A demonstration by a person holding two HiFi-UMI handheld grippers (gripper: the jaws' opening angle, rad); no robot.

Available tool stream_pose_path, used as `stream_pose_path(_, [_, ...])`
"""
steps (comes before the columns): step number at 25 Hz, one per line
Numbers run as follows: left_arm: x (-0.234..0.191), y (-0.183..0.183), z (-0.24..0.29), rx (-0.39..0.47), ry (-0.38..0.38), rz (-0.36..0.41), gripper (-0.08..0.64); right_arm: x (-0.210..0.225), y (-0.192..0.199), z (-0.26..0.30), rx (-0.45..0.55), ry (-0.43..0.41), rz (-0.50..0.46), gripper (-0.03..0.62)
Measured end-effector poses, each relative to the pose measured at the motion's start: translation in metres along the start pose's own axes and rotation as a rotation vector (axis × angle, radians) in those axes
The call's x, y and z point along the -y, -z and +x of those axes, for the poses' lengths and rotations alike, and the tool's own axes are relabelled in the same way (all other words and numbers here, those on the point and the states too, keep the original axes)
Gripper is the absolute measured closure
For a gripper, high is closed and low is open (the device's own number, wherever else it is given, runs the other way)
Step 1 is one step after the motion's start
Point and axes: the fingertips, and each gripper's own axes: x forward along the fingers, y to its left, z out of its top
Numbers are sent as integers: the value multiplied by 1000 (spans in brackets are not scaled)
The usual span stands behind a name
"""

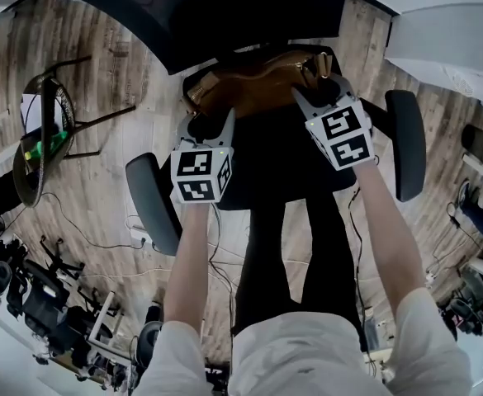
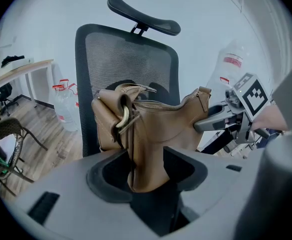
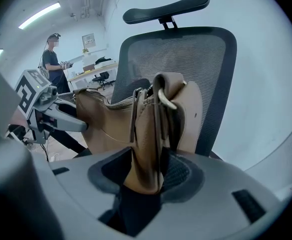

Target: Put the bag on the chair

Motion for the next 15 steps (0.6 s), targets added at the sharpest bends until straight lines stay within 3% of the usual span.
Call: stream_pose_path(15, [-22,-1,40,-41,-7,77,367,3,14,44,-52,-52,-39,334])
